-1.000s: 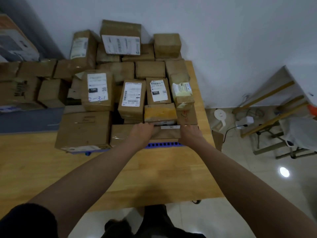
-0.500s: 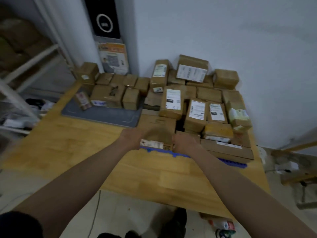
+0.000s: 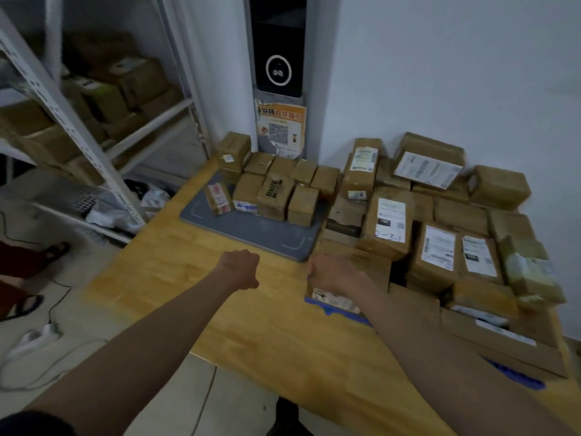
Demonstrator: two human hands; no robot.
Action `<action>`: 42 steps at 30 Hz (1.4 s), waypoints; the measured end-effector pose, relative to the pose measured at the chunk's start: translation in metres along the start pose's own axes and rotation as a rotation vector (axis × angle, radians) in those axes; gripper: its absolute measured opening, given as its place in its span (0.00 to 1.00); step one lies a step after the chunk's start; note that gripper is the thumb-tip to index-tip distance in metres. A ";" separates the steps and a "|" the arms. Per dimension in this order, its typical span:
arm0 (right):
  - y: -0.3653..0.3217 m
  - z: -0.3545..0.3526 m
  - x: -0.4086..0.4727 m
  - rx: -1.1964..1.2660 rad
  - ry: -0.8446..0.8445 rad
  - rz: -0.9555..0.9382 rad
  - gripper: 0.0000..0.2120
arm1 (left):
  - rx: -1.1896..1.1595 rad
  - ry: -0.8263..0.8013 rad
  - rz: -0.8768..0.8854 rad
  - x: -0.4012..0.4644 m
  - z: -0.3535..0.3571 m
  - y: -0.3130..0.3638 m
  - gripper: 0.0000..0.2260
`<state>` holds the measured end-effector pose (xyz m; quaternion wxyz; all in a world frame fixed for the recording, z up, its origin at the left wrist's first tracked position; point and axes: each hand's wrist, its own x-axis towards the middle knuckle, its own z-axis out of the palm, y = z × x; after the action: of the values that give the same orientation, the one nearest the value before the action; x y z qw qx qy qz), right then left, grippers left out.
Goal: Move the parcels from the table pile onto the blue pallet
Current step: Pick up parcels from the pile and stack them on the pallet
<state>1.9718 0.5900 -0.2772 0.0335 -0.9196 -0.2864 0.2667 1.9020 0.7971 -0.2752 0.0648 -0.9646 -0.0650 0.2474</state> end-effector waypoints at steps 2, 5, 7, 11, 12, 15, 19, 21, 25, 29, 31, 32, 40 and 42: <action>-0.007 -0.009 0.020 0.034 -0.009 -0.012 0.12 | -0.008 -0.014 -0.026 0.009 -0.004 -0.018 0.20; -0.019 -0.016 0.049 0.101 -0.033 -0.045 0.08 | -0.030 -0.035 -0.079 0.020 -0.010 -0.046 0.20; -0.027 -0.015 0.065 0.116 -0.058 -0.060 0.08 | -0.055 -0.056 -0.108 0.025 -0.011 -0.063 0.20; -0.040 -0.014 0.096 0.135 -0.089 -0.058 0.10 | -0.096 -0.094 -0.150 0.040 -0.010 -0.091 0.19; -0.043 -0.014 0.104 0.143 -0.099 -0.052 0.13 | -0.101 -0.102 -0.157 0.045 -0.010 -0.096 0.20; -0.054 -0.013 0.129 0.160 -0.125 -0.025 0.19 | -0.101 -0.117 -0.163 0.066 -0.006 -0.112 0.20; -0.066 -0.011 0.164 0.207 -0.147 0.003 0.20 | -0.094 -0.126 -0.130 0.101 -0.002 -0.136 0.21; -0.073 -0.008 0.179 0.228 -0.148 0.014 0.20 | -0.093 -0.130 -0.104 0.120 -0.001 -0.149 0.20; -0.089 -0.008 0.213 0.273 -0.119 0.013 0.19 | -0.076 -0.101 -0.016 0.168 -0.002 -0.181 0.16; -0.103 -0.010 0.247 0.333 -0.121 0.036 0.15 | -0.088 -0.054 0.025 0.220 -0.004 -0.209 0.17; -0.108 -0.009 0.259 0.368 -0.120 0.066 0.14 | -0.056 -0.039 0.022 0.244 -0.007 -0.219 0.19; -0.110 -0.008 0.264 0.384 -0.125 0.081 0.14 | -0.037 -0.030 0.022 0.256 -0.009 -0.223 0.21; -0.113 0.005 0.297 0.499 -0.156 0.203 0.17 | 0.179 0.025 0.171 0.329 0.000 -0.245 0.35; -0.112 0.009 0.299 0.513 -0.169 0.222 0.18 | 0.210 0.046 0.223 0.336 0.006 -0.246 0.37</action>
<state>2.1176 0.8458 -0.4017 0.2116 -0.8815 -0.1090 0.4079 2.1681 1.0921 -0.3990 0.1387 -0.9591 0.0704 0.2364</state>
